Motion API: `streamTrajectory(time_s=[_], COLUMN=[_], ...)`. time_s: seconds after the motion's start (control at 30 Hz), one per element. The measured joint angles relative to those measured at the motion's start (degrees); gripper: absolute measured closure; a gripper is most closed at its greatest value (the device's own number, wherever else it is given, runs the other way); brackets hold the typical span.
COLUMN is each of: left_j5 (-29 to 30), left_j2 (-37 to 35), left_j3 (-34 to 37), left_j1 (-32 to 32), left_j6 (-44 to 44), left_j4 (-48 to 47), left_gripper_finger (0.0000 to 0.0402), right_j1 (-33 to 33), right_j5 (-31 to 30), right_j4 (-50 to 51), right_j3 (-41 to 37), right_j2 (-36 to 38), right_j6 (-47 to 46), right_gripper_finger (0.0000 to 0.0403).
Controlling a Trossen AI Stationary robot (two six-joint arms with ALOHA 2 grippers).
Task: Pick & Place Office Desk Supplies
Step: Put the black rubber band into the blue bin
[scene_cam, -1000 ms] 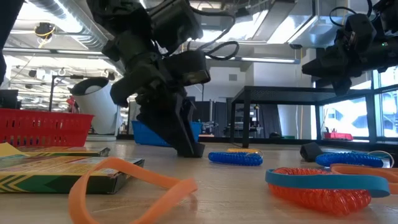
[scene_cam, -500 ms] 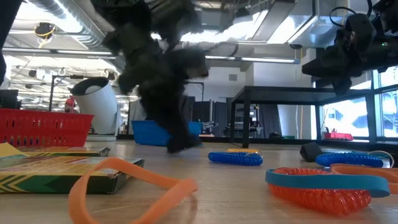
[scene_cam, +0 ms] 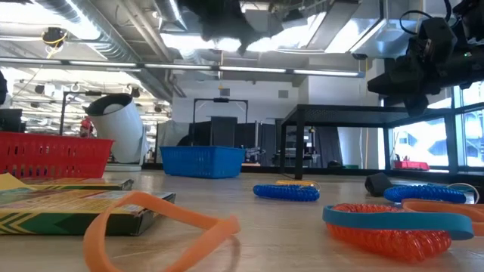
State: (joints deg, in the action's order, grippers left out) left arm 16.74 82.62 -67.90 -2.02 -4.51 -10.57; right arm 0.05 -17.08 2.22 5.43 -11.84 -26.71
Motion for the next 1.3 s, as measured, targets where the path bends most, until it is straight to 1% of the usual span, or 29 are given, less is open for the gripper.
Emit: streamTrajectory(time_s=[0.13, 0.27, 0.43, 0.5, 0.63, 0.73, 0.9, 1.03, 1.17, 1.3], left_j5=[0.7, 0.2, 0.3, 0.4, 0.5, 0.0, -3.5, -7.3, -10.7, -10.8], left_j2=[-4.3, -6.9, -8.2, -7.7, -3.8, 0.7, 10.4, 16.7, 20.2, 20.8], left_j3=[0.0, 0.0, 0.0, 0.0, 0.0, 0.0, 0.0, 0.0, 0.0, 0.0], left_j1=[-1.6, -1.7, -1.4, -2.3, -5.0, -7.6, -11.1, -13.1, -14.2, -14.4], left_j6=[-3.2, -3.3, -3.3, -4.5, -10.3, -13.5, -13.9, -17.5, -18.9, -18.9], left_j4=[-0.7, -0.5, -1.5, -4.7, -13.4, -16.2, -15.8, -16.5, -16.8, -16.8], left_gripper_finger=[0.0396, 0.0399, 0.0395, 0.0396, 0.0399, 0.0396, 0.0397, 0.0398, 0.0395, 0.0397], right_j1=[0.0, 0.0, 0.0, 0.0, 0.0, 0.0, 0.0, 0.0, 0.0, 0.0], right_j5=[0.0, 0.0, 0.0, -0.2, -0.3, -0.4, -0.5, -0.5, -0.5, -0.5], right_j4=[0.3, 0.4, 0.4, 0.4, 0.5, 0.6, 0.9, 0.9, 0.9, 0.9], right_j3=[0.0, 0.0, 0.0, 0.0, 0.0, 0.0, 0.0, 0.0, 0.0, 0.0], right_j2=[0.0, 0.0, 0.0, 0.0, 0.0, 0.0, 0.0, 0.0, 0.0, 0.0], right_j6=[-2.5, -4.4, -4.4, -4.4, -4.2, -4.2, -4.2, -4.2, -4.2, -4.3], right_gripper_finger=[0.0353, 0.0353, 0.0353, 0.0353, 0.0353, 0.0353, 0.0353, 0.0353, 0.0353, 0.0353])
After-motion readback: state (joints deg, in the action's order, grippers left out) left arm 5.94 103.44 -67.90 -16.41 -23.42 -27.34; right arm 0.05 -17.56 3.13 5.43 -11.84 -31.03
